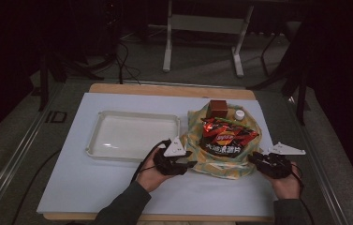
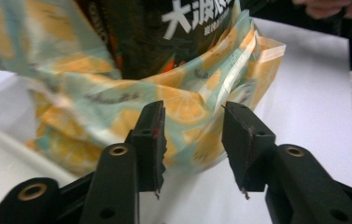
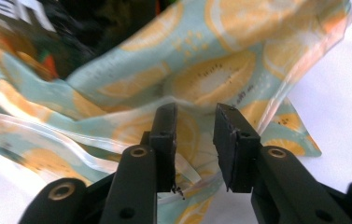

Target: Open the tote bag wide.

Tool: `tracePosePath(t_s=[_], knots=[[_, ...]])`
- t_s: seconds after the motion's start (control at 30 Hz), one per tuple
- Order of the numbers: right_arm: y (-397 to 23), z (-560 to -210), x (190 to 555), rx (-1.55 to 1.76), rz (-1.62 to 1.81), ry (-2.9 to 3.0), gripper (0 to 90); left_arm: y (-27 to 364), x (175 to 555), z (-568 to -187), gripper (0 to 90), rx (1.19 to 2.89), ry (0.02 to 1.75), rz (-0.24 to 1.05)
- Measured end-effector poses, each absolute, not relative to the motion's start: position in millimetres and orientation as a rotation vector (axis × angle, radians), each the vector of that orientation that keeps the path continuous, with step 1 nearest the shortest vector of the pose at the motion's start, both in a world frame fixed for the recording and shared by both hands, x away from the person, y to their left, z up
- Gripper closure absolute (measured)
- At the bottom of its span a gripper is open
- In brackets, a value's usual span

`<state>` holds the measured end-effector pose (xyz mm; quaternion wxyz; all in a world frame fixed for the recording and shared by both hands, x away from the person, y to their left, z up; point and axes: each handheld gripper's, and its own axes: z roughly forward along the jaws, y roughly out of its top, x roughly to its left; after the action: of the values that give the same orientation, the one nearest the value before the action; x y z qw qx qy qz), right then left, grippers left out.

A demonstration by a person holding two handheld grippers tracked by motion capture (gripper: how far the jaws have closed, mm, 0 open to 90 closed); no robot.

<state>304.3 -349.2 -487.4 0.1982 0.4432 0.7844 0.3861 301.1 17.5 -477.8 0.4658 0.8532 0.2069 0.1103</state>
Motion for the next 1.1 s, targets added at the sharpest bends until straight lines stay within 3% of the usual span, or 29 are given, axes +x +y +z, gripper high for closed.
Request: tracePosePath(t_s=[0.17, 0.5, 1.1], knots=[[-349.5, -481.1, 301.3, 1.220, 1.103, 2.193, 67.5, 1.1, 300.4, -485.2, 61.7, 2.055, 0.564, 0.381], [-347.6, -475.6, 298.9, 1.189, 1.128, 2.210, 65.9, -27.8, 314.8, -518.0, 64.1, 2.100, 0.633, 0.320], [-344.7, -457.5, 291.8, 1.087, 1.213, 2.251, 60.4, -23.7, 314.6, -536.4, 61.5, 2.060, 0.645, 0.324]])
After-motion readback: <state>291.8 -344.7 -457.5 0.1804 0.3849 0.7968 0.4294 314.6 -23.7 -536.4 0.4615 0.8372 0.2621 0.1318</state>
